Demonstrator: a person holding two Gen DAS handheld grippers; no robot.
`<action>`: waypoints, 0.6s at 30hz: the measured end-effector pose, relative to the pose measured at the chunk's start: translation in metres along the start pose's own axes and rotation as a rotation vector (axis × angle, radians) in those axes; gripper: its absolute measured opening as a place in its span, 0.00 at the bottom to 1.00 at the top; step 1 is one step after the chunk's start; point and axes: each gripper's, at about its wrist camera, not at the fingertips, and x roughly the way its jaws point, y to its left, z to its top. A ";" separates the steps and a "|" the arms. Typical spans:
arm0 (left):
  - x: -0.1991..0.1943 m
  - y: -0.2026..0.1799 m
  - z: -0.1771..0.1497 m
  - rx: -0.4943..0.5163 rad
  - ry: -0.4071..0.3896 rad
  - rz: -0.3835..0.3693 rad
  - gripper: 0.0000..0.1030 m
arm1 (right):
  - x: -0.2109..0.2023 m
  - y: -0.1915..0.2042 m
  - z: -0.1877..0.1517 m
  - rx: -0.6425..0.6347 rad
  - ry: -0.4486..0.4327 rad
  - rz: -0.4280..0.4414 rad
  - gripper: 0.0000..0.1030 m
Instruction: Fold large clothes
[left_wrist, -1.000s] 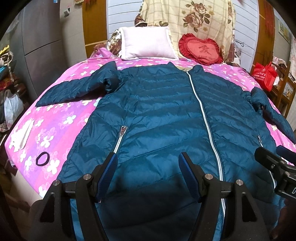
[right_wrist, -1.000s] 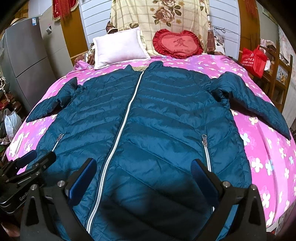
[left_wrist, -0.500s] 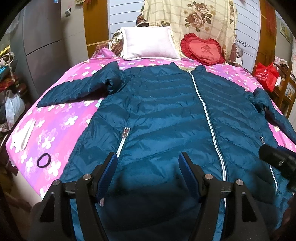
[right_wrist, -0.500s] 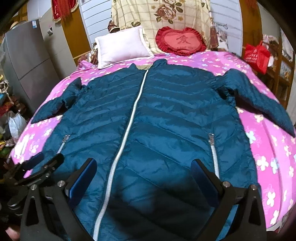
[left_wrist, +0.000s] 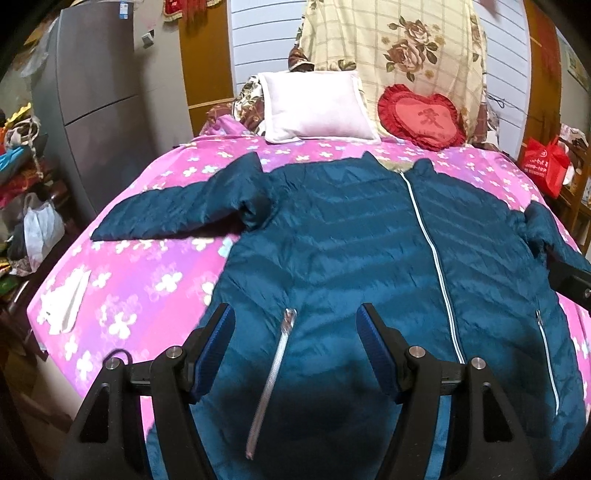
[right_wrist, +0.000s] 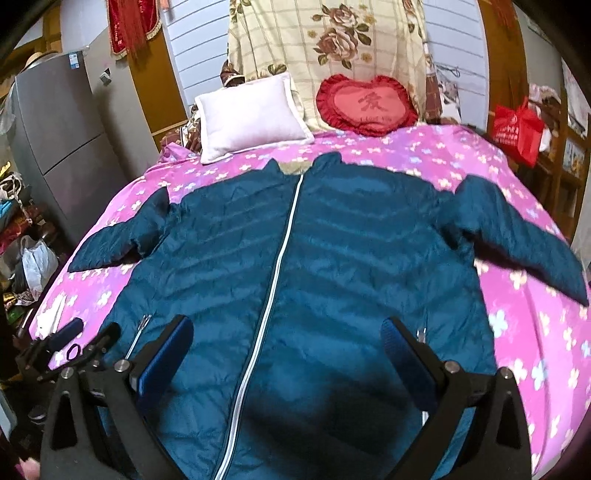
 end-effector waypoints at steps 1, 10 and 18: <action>0.001 0.002 0.004 -0.001 -0.003 0.003 0.44 | 0.001 0.001 0.004 -0.006 -0.004 -0.006 1.00; 0.017 0.017 0.032 -0.010 -0.027 0.020 0.44 | 0.010 -0.004 0.035 -0.040 -0.046 -0.034 1.00; 0.043 0.024 0.054 -0.016 -0.041 0.036 0.44 | 0.046 -0.008 0.052 -0.017 -0.037 -0.037 1.00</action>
